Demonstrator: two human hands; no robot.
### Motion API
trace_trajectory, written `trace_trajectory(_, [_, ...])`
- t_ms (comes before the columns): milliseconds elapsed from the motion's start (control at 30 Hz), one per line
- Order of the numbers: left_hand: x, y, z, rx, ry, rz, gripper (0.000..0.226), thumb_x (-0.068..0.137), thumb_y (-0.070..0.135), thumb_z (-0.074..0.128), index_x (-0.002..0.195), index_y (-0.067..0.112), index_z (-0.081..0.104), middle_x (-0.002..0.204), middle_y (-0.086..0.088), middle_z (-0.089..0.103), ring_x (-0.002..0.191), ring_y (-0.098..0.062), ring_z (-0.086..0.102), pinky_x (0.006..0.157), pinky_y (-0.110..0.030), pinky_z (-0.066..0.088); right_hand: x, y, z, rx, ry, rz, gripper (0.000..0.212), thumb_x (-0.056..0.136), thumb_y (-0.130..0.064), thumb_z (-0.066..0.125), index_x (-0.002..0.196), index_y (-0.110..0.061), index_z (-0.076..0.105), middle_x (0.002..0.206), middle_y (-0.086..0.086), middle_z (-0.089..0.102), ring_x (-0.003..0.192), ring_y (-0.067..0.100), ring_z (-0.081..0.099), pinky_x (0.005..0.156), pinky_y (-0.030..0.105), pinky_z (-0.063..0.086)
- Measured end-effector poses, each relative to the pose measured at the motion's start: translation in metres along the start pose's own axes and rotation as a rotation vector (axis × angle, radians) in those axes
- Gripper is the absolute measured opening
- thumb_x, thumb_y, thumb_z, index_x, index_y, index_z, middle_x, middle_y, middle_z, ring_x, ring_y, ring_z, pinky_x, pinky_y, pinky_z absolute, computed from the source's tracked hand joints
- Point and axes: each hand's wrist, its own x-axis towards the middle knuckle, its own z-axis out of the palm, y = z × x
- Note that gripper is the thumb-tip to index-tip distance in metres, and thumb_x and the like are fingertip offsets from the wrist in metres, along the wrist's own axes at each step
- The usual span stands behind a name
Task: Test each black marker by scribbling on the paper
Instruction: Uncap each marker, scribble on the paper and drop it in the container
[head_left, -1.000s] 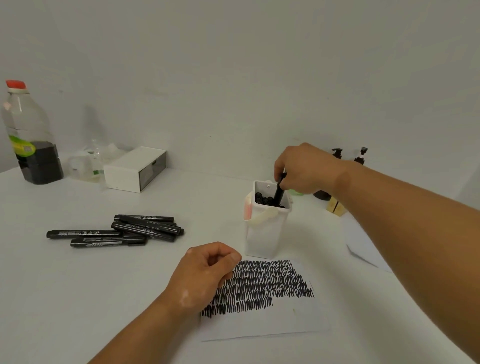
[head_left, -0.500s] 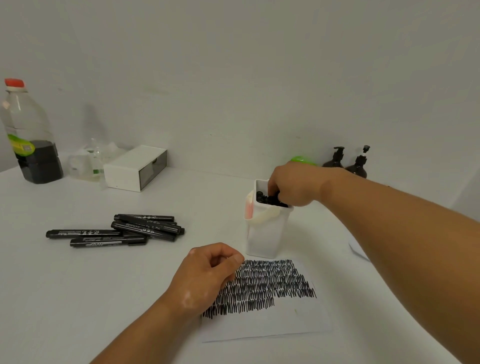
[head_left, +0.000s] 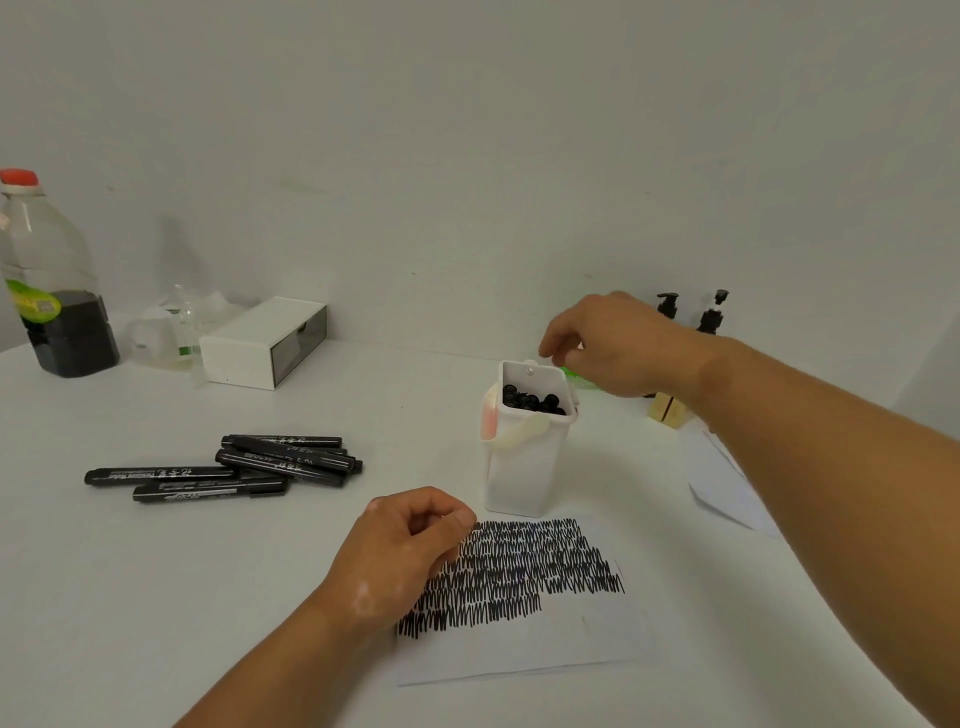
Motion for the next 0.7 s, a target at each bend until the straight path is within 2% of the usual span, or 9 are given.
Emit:
trace_trajectory(33, [0.0,0.0,-0.001,-0.001,0.001,-0.002,0.016,0.092,0.024,0.068,0.079,0.026,0.075,0.057,0.003,0.058,0.055,-0.008,0.049,0.056,-0.021,0.044,-0.009,0.003,0.0,0.05,0.068,-0.018,0.027,0.096,-0.015,0.057,0.11,-0.03,0.075,0.096,-0.02,0.072,0.081,-0.003,0.059,0.074,0.013,0.044])
trace_trajectory(100, [0.0,0.0,-0.001,0.009,0.002,-0.004,0.015,0.092,0.025,0.067,0.08,0.027,0.075,0.057,0.003,0.058,0.055,-0.008,0.049,0.056,-0.02,0.045,-0.032,0.006,0.005,0.165,0.216,-0.049,0.02,0.093,-0.02,0.064,0.101,-0.035,0.075,0.073,-0.029,0.065,0.068,-0.005,0.058,0.068,0.007,0.042])
trace_trajectory(167, [0.0,0.0,-0.001,0.023,0.003,-0.003,0.016,0.093,0.025,0.067,0.08,0.027,0.075,0.057,0.004,0.058,0.055,-0.007,0.049,0.056,-0.019,0.045,-0.061,0.007,0.02,0.298,0.339,-0.066,0.017,0.089,-0.022,0.07,0.093,-0.037,0.075,0.074,-0.036,0.065,0.066,-0.003,0.059,0.063,0.003,0.04])
trace_trajectory(233, [0.0,-0.001,-0.001,0.037,0.007,0.0,0.015,0.092,0.025,0.067,0.08,0.027,0.075,0.058,0.004,0.059,0.055,-0.006,0.05,0.057,-0.02,0.045,-0.09,0.008,0.043,0.424,0.395,-0.068,0.02,0.086,-0.019,0.075,0.086,-0.04,0.074,0.078,-0.033,0.067,0.064,-0.001,0.059,0.06,0.003,0.04])
trace_trajectory(400, [0.0,-0.003,-0.003,0.113,0.046,0.017,0.015,0.092,0.026,0.068,0.079,0.029,0.075,0.058,0.005,0.059,0.054,-0.005,0.05,0.059,-0.019,0.043,-0.131,0.009,0.114,0.65,0.267,0.084,0.023,0.084,-0.013,0.077,0.08,-0.036,0.077,0.069,-0.017,0.069,0.055,0.002,0.054,0.057,0.011,0.043])
trace_trajectory(500, [-0.002,-0.004,-0.004,0.197,0.083,0.052,0.013,0.091,0.026,0.069,0.079,0.03,0.074,0.059,0.004,0.06,0.056,-0.004,0.051,0.058,-0.02,0.041,-0.141,0.004,0.145,0.739,0.21,0.156,0.024,0.083,-0.01,0.075,0.079,-0.034,0.078,0.07,-0.01,0.071,0.058,0.012,0.058,0.059,0.014,0.046])
trace_trajectory(600, [-0.005,-0.006,-0.005,0.317,0.106,0.089,0.009,0.09,0.028,0.07,0.081,0.029,0.075,0.065,-0.005,0.064,0.059,-0.008,0.052,0.06,-0.026,0.044,-0.145,0.002,0.159,0.801,0.202,0.155,0.024,0.083,-0.01,0.075,0.081,-0.034,0.078,0.07,-0.011,0.071,0.055,0.0,0.053,0.059,0.01,0.045])
trace_trajectory(700, [-0.009,-0.004,0.0,0.398,0.099,0.117,0.012,0.089,0.023,0.071,0.078,0.027,0.074,0.063,0.002,0.063,0.056,-0.005,0.05,0.057,-0.021,0.044,-0.15,0.001,0.164,0.798,0.214,0.125,0.026,0.082,-0.012,0.077,0.082,-0.038,0.077,0.068,-0.012,0.069,0.054,0.001,0.05,0.058,0.012,0.044])
